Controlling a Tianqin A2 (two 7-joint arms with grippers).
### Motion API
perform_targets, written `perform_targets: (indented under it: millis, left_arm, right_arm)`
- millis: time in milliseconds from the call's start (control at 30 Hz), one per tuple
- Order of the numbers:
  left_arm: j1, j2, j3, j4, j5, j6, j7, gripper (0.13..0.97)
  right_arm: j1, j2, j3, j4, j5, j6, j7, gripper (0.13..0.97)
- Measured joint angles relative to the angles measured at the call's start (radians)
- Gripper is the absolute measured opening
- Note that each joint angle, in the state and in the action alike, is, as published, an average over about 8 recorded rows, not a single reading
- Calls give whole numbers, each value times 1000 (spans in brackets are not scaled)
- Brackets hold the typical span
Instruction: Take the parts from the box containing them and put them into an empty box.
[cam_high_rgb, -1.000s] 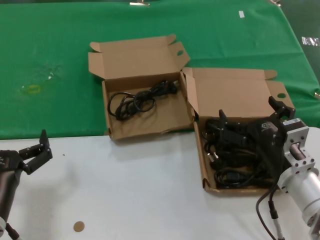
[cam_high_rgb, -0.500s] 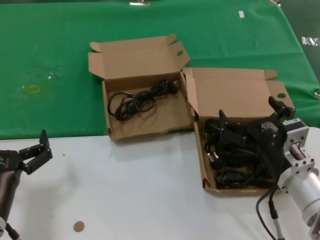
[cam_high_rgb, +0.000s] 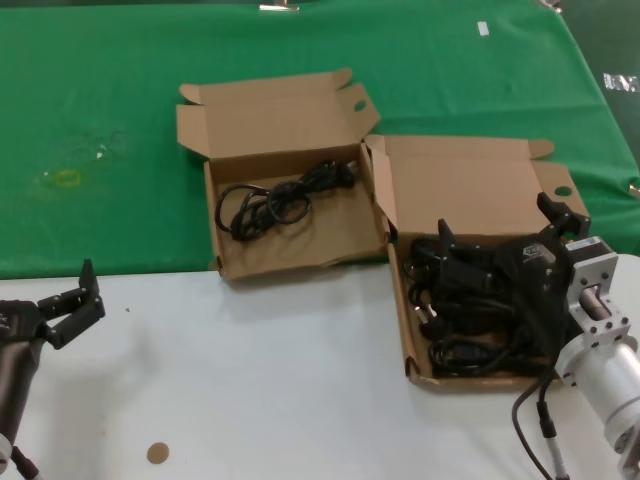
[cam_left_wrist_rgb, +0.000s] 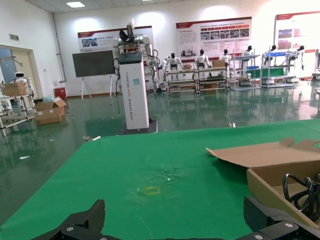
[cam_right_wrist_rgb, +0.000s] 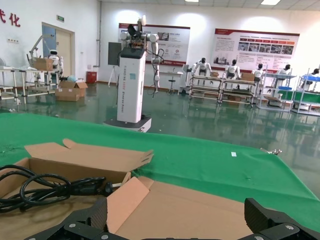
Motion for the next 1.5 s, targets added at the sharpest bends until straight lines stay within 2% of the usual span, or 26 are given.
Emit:
perform_targets:
  millis: [1500]
  left_arm:
    - [0,0,0,0,0,0,0,966]
  right_arm:
    - [0,0,0,0,0,0,0,966]
